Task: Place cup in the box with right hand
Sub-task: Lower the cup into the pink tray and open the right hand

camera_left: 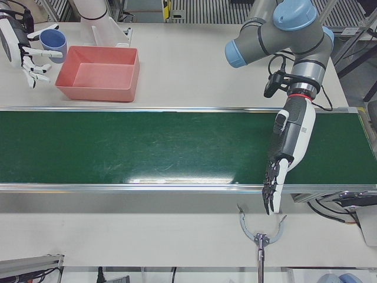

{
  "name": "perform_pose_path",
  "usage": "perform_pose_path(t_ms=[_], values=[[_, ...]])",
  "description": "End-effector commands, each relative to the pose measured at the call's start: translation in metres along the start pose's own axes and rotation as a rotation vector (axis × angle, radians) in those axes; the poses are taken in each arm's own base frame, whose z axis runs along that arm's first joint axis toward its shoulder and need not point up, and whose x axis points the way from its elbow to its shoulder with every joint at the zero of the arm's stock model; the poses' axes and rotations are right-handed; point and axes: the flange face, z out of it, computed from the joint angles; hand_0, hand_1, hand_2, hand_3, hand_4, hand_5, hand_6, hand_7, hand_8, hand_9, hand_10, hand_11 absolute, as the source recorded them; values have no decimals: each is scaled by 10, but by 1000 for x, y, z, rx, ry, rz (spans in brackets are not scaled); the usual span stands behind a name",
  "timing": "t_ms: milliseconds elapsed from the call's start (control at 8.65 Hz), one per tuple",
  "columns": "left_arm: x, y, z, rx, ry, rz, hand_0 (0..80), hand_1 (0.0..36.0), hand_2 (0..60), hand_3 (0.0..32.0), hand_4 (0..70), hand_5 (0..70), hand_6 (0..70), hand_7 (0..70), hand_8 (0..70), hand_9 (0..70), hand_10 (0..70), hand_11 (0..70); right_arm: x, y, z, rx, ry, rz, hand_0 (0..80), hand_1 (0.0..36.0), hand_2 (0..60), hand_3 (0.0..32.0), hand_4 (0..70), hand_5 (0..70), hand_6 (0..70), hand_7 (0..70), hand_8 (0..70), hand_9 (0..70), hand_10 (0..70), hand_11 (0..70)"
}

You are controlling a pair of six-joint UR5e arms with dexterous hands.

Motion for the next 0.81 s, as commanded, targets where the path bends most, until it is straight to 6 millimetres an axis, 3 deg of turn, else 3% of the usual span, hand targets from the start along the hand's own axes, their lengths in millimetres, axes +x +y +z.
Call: perform_pose_path(t_ms=[0,462,578,693], values=[[0,-1,0,2,0,0,0,0,0,0,0,0,0,0,0,0,0,0,11,8,-4,-8,19,7,485,0,0,0,694,0,85,445,51,160,0,0],[0,-1,0,2,0,0,0,0,0,0,0,0,0,0,0,0,0,0,18,14,-11,-19,39,23,370,0,0,0,677,0,57,384,37,136,0,0],[0,-1,0,2,0,0,0,0,0,0,0,0,0,0,0,0,0,0,20,12,-12,-18,44,67,243,0,0,2,622,0,48,365,34,128,0,0],[1,-1,0,2,2,0,0,0,0,0,0,0,0,0,0,0,0,0,15,11,-13,-17,38,112,12,0,0,58,494,0,33,319,30,114,0,0]])
